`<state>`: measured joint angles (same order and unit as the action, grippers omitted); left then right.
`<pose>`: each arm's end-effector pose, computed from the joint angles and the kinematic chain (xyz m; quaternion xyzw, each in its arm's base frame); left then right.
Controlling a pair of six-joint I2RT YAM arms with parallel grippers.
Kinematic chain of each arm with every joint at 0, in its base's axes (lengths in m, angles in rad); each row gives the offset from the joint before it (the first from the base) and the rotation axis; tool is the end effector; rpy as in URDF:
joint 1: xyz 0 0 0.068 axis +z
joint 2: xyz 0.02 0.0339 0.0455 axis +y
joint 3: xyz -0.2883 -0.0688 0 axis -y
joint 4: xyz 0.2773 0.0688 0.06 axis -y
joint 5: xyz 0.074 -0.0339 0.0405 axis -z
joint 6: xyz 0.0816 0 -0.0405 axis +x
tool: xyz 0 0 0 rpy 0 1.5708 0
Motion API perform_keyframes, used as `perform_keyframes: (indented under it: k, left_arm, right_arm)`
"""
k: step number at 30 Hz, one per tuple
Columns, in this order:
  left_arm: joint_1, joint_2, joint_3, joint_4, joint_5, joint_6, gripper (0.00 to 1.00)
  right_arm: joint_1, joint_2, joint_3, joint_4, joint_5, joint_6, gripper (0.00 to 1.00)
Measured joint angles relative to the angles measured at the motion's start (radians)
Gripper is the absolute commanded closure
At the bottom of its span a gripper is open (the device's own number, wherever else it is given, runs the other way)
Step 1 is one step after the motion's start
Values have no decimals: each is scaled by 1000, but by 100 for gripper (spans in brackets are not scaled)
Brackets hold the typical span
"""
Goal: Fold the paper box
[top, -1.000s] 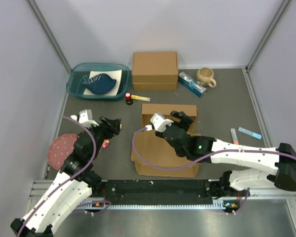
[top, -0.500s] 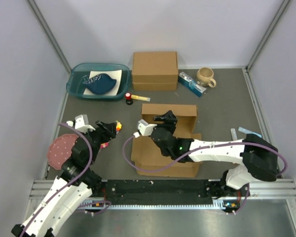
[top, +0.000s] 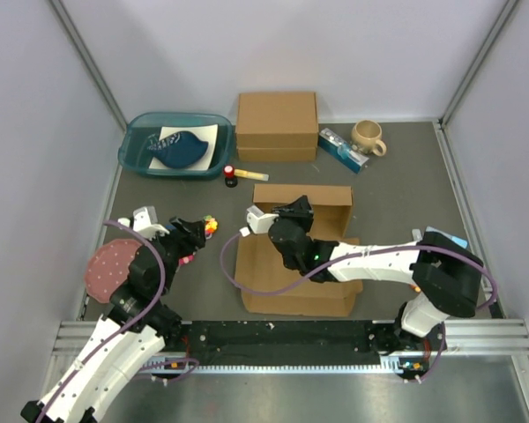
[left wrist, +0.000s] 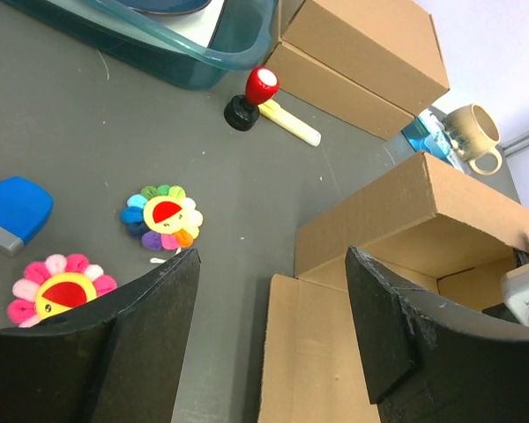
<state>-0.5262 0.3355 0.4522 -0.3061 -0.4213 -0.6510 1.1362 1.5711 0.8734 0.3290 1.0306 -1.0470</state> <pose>0.1569 -0.0525 0.2723 -0.1800 0.7440 -0.2118 0.6076 0.2232 0.3146 0.2278 -0.5083 0.5782 -0.3841 0.5097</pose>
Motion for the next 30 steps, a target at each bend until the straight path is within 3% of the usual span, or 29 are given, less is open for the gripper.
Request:
perform_keyframes:
  k: [4,11,15,19,24,30]
  left_arm:
    - [0,-12,0,-13,-21,11,27]
    - [0,-29,55,-30,-94,51,26]
    - [0,-31,77,-16,-112,58,26]
    - [0,-24,109,-7,-127,79,25]
    - [0,-5,174,23,-137,102,25]
    - [0,19,219,60,-120,104,30]
  right_arm:
    - [-7,3,0,13,11,-31,99]
    - [-13,-41,43,-33,23,-86,100]
    - [-23,-100,135,-164,22,-35,100]
    - [-109,-135,346,-452,0,183,100]
    - [-367,-177,604,-860,-139,638,100]
    - [-688,-210,695,-1210,-399,1184,100]
